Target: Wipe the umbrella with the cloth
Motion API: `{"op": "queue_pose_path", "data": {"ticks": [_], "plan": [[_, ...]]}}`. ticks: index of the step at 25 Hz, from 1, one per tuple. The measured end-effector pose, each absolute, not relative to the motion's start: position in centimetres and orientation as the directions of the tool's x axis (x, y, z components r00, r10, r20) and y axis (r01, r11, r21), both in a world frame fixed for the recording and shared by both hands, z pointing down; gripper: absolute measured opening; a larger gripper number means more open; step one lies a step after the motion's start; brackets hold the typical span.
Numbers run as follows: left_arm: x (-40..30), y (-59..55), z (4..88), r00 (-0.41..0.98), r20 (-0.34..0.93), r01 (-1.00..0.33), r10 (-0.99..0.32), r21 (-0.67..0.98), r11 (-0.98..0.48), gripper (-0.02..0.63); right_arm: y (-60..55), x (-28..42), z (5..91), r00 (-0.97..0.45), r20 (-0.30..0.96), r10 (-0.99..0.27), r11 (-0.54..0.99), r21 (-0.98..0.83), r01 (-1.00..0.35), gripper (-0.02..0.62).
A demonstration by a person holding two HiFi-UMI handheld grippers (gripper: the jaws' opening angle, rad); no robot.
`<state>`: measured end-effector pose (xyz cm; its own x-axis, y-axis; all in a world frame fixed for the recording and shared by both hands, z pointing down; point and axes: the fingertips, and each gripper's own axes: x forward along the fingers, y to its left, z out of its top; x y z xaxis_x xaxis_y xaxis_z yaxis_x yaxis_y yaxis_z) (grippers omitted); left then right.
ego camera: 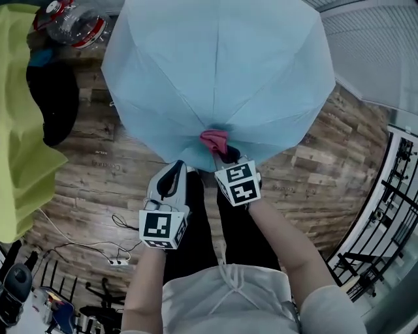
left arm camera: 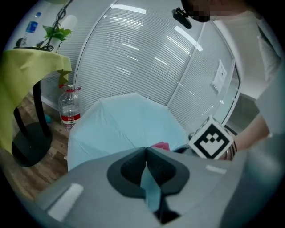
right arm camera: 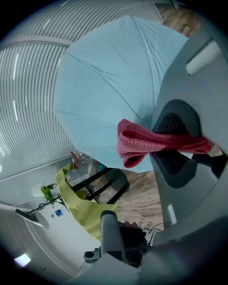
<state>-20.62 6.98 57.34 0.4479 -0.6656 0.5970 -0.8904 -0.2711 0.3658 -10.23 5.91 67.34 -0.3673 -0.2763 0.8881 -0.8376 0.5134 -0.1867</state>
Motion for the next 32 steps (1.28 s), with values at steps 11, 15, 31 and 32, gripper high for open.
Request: {"op": "queue_pose_path", "data": {"ticks": [11,15,31,32], "plan": [[-20.9,6.9,60.7,0.367,0.626,-0.915,-0.688,0.376,-0.145,0.006,3.3,-10.3,70.7,-0.421,0.887,-0.188,0.614,-0.228,-0.756,0.057],[-19.3,6.2,60.7,0.311,0.631,-0.920,-0.710,0.387,-0.059,0.006,2.5,-9.6,70.3,-0.468,0.874,-0.129,0.677,-0.268,-0.686,0.057],[-9.9,0.6,60.1,0.256,0.637,-0.929,-0.727,0.371,-0.002,0.006,-5.0,-2.0,67.0,-0.500,0.857,-0.124,0.745,-0.253,-0.617,0.057],[-9.7,0.2,59.9,0.246,0.639,-0.931,-0.729,0.365,0.006,0.006,-5.6,-1.4,66.5,-0.497,0.857,-0.136,0.748,-0.240,-0.619,0.057]]}}
